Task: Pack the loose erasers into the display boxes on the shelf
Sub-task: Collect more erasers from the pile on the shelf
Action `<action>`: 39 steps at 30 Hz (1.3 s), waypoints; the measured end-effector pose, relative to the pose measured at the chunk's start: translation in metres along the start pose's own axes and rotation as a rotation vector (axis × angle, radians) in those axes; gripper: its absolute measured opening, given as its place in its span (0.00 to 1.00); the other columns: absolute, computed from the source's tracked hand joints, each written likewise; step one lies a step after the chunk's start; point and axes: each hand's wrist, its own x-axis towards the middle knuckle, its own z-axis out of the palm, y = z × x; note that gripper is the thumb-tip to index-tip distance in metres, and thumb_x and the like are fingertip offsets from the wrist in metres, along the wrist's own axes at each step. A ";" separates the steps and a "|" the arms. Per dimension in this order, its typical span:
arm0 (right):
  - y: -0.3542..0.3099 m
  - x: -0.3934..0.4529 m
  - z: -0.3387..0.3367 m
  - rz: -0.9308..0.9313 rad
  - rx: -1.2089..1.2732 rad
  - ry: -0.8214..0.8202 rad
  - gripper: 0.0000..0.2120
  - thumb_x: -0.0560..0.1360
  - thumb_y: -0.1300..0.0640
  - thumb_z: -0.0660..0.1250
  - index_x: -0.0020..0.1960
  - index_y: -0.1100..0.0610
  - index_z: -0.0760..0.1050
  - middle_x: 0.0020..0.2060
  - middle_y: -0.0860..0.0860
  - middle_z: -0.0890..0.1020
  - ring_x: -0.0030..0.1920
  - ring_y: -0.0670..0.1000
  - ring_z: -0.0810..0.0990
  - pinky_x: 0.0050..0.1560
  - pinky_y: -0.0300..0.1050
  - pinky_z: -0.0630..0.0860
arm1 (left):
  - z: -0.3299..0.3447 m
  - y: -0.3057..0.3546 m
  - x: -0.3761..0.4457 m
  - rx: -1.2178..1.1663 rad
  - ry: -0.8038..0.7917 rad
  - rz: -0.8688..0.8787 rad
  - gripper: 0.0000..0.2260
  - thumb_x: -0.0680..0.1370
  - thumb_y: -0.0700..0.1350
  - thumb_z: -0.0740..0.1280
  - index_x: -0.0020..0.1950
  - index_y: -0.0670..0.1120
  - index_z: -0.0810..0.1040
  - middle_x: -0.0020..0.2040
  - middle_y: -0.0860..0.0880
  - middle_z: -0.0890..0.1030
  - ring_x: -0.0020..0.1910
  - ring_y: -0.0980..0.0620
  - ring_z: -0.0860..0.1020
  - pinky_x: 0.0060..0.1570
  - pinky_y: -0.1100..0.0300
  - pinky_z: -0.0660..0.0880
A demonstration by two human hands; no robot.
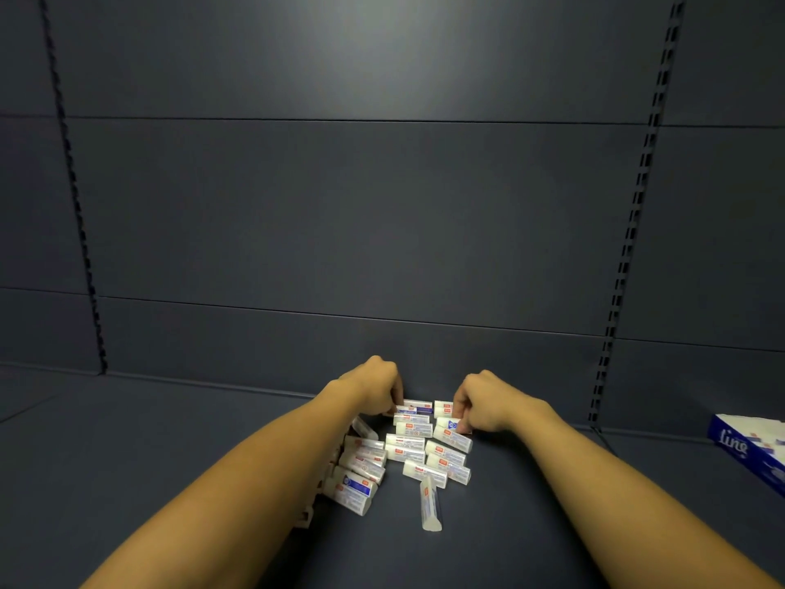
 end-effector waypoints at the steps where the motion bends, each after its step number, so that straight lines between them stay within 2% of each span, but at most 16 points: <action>1: 0.000 -0.002 0.000 0.007 0.006 0.003 0.06 0.70 0.58 0.79 0.45 0.54 0.84 0.38 0.46 0.80 0.44 0.50 0.83 0.50 0.46 0.81 | 0.001 0.000 -0.001 -0.005 0.001 -0.002 0.08 0.76 0.38 0.72 0.51 0.48 0.87 0.51 0.49 0.84 0.50 0.48 0.82 0.54 0.51 0.81; 6: 0.003 -0.010 0.001 0.013 0.016 0.002 0.09 0.71 0.60 0.77 0.51 0.54 0.85 0.43 0.48 0.81 0.47 0.50 0.83 0.52 0.46 0.81 | 0.004 -0.001 -0.004 -0.011 0.012 -0.001 0.07 0.77 0.40 0.72 0.53 0.48 0.86 0.53 0.48 0.84 0.50 0.48 0.82 0.55 0.51 0.81; 11: 0.010 -0.018 0.000 0.050 0.025 0.025 0.08 0.70 0.62 0.77 0.48 0.53 0.85 0.41 0.47 0.80 0.45 0.50 0.83 0.49 0.45 0.81 | 0.002 -0.001 -0.007 -0.011 0.003 -0.012 0.08 0.76 0.39 0.73 0.53 0.47 0.86 0.53 0.48 0.84 0.50 0.48 0.82 0.54 0.50 0.81; 17: 0.009 -0.022 0.005 0.107 0.060 0.057 0.07 0.70 0.55 0.78 0.47 0.52 0.84 0.46 0.48 0.81 0.47 0.49 0.82 0.52 0.47 0.81 | 0.000 0.000 -0.013 -0.034 0.003 -0.035 0.07 0.76 0.43 0.72 0.53 0.48 0.86 0.53 0.48 0.84 0.50 0.49 0.82 0.53 0.52 0.82; 25: -0.006 -0.026 0.012 0.188 0.024 0.103 0.04 0.71 0.58 0.75 0.45 0.54 0.83 0.48 0.50 0.81 0.47 0.51 0.81 0.52 0.49 0.81 | 0.002 0.003 -0.019 -0.044 0.023 -0.045 0.09 0.75 0.44 0.75 0.55 0.46 0.84 0.53 0.47 0.82 0.49 0.48 0.81 0.51 0.52 0.82; 31: -0.014 -0.041 0.007 0.301 -0.046 0.194 0.06 0.73 0.58 0.71 0.49 0.53 0.83 0.50 0.52 0.81 0.49 0.54 0.81 0.50 0.50 0.81 | -0.019 0.001 -0.024 0.017 0.077 -0.037 0.07 0.73 0.44 0.77 0.51 0.49 0.86 0.51 0.47 0.84 0.48 0.47 0.82 0.51 0.51 0.81; 39: -0.011 -0.078 -0.030 0.455 -0.125 0.333 0.08 0.73 0.58 0.71 0.51 0.51 0.84 0.50 0.53 0.81 0.48 0.57 0.81 0.47 0.49 0.79 | -0.056 0.026 -0.020 0.023 0.159 0.059 0.06 0.73 0.46 0.77 0.48 0.51 0.86 0.49 0.50 0.84 0.47 0.48 0.81 0.51 0.50 0.80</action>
